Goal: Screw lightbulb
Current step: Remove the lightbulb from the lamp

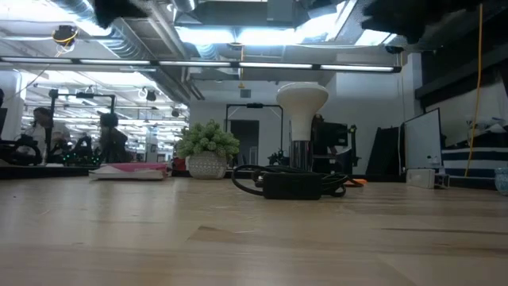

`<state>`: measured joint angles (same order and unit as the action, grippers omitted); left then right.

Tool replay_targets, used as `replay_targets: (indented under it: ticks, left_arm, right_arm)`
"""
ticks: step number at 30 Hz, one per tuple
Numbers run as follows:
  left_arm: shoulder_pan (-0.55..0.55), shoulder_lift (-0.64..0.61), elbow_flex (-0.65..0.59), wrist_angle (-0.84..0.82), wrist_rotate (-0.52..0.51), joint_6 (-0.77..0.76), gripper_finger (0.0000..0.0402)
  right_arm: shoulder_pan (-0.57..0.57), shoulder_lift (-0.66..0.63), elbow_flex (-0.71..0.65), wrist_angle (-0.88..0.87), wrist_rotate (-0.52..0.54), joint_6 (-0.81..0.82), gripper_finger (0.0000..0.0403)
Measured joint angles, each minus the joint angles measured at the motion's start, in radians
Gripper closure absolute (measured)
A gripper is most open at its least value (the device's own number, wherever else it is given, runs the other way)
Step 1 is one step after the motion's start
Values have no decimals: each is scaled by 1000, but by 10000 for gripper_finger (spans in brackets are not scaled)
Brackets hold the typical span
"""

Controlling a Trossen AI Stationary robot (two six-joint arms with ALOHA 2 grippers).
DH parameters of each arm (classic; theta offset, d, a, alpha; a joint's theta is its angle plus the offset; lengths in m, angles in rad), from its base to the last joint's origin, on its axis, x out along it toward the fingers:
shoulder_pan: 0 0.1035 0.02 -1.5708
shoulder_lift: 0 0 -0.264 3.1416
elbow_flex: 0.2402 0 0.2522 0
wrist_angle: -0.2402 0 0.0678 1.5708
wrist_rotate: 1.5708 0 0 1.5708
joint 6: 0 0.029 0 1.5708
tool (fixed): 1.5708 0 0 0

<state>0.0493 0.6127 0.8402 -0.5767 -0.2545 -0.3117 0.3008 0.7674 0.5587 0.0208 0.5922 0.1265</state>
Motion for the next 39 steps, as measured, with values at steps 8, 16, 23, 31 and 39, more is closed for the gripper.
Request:
replay_targets:
  ticks: [8, 16, 23, 31, 39]
  left_arm:
    - [-59, -119, -275, 7, -2, -204, 243]
    - [-47, 44, -775, 1173, -55, -40, 243]
    - [-13, 310, -804, 1355, -99, -113, 243]
    - [-14, 605, -709, 1579, -97, -43, 243]
    - [10, 930, -519, 1699, -81, 107, 243]
  right_arm:
    - [0, -118, -86, -203, -62, 211, 215]
    - [0, -106, -452, 362, -60, 314, 215]
    - [0, -56, -544, 540, 98, 412, 215]
    - [0, -4, -544, 556, 112, 419, 215]
    - [0, 25, -544, 562, 112, 419, 215]
